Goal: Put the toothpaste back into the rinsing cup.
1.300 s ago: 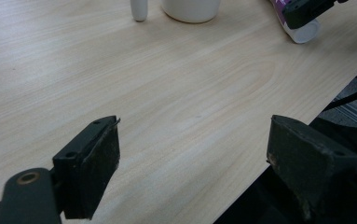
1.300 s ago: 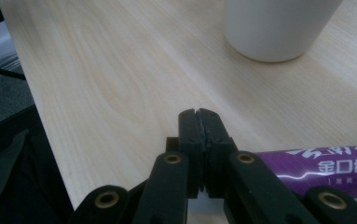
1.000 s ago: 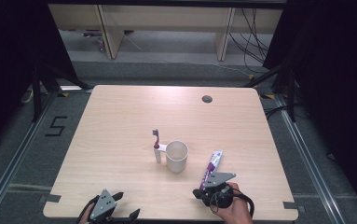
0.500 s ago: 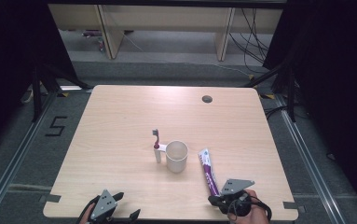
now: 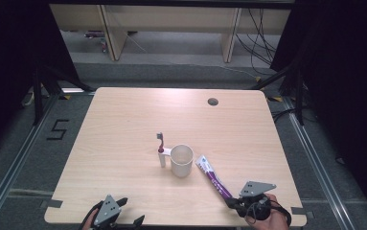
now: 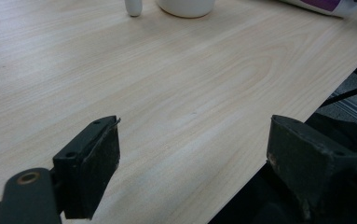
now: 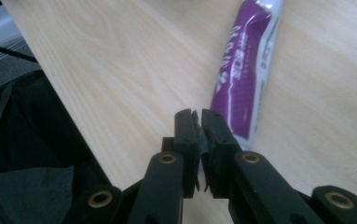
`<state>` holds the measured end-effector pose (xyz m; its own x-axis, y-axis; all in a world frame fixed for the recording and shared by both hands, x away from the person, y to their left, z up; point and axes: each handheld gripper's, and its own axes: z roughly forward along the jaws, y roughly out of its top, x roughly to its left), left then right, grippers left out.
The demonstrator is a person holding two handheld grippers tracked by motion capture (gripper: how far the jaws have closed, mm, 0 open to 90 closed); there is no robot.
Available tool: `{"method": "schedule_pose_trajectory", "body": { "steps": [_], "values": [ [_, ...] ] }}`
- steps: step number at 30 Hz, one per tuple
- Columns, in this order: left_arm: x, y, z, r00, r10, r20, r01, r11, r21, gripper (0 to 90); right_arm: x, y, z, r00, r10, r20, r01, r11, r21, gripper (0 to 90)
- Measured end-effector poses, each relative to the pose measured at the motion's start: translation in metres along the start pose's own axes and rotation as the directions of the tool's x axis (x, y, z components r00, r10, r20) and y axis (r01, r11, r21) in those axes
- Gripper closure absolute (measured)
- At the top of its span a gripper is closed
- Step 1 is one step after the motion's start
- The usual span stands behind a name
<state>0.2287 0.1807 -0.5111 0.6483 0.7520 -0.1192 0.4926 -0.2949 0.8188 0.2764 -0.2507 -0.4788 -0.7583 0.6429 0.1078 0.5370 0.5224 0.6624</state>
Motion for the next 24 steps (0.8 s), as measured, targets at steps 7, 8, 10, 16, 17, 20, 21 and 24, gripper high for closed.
{"method": "schedule_pose_trajectory", "body": {
  "steps": [7, 8, 10, 16, 17, 20, 21, 24],
  "values": [
    [0.001, 0.0, 0.001, 0.9997, 0.024, -0.007, -0.024, 0.9995, 0.021, 16.7, -0.004, 0.024, 0.0, 0.9959, 0.016, 0.089, -0.014, 1.0, -0.027, 57.6],
    [-0.001, -0.001, 0.002, 1.0, -0.002, 0.003, 0.002, 1.0, -0.002, 16.8, -0.005, 0.028, 0.001, 0.9954, 0.011, 0.095, -0.01, 1.0, -0.004, 55.5],
    [0.0, 0.0, 0.002, 1.0, 0.005, 0.006, -0.005, 1.0, 0.0, 16.7, -0.007, 0.034, 0.007, 0.9942, 0.001, 0.108, -0.003, 1.0, 0.016, 53.2],
    [0.0, 0.0, 0.002, 0.9999, 0.015, 0.003, -0.015, 0.9999, 0.002, 16.7, -0.008, 0.049, 0.026, 0.9903, -0.007, 0.139, -0.006, 0.995, 0.095, 48.7],
    [-0.001, 0.0, 0.002, 0.9999, 0.01, 0.011, -0.01, 0.9999, -0.001, 16.7, -0.007, 0.051, 0.029, 0.9899, 0.008, 0.141, -0.023, 0.994, 0.104, 47.1],
    [-0.001, 0.0, 0.001, 0.9998, 0.014, 0.013, -0.014, 0.9999, 0.002, 16.8, -0.008, 0.057, 0.038, 0.9863, -0.02, 0.164, -0.001, 0.992, 0.123, 44.7],
    [-0.001, 0.0, 0.001, 0.9998, 0.013, 0.012, -0.013, 0.9999, 0.003, 16.8, -0.008, 0.059, 0.039, 0.9873, -0.022, 0.157, -0.001, 0.989, 0.148, 44.5],
    [-0.002, 0.0, 0.002, 0.9999, 0.008, 0.011, -0.008, 1.0, -0.003, 16.8, -0.009, 0.065, 0.047, 0.9868, -0.039, 0.157, 0.012, 0.985, 0.174, 44.5]
  ]
}}
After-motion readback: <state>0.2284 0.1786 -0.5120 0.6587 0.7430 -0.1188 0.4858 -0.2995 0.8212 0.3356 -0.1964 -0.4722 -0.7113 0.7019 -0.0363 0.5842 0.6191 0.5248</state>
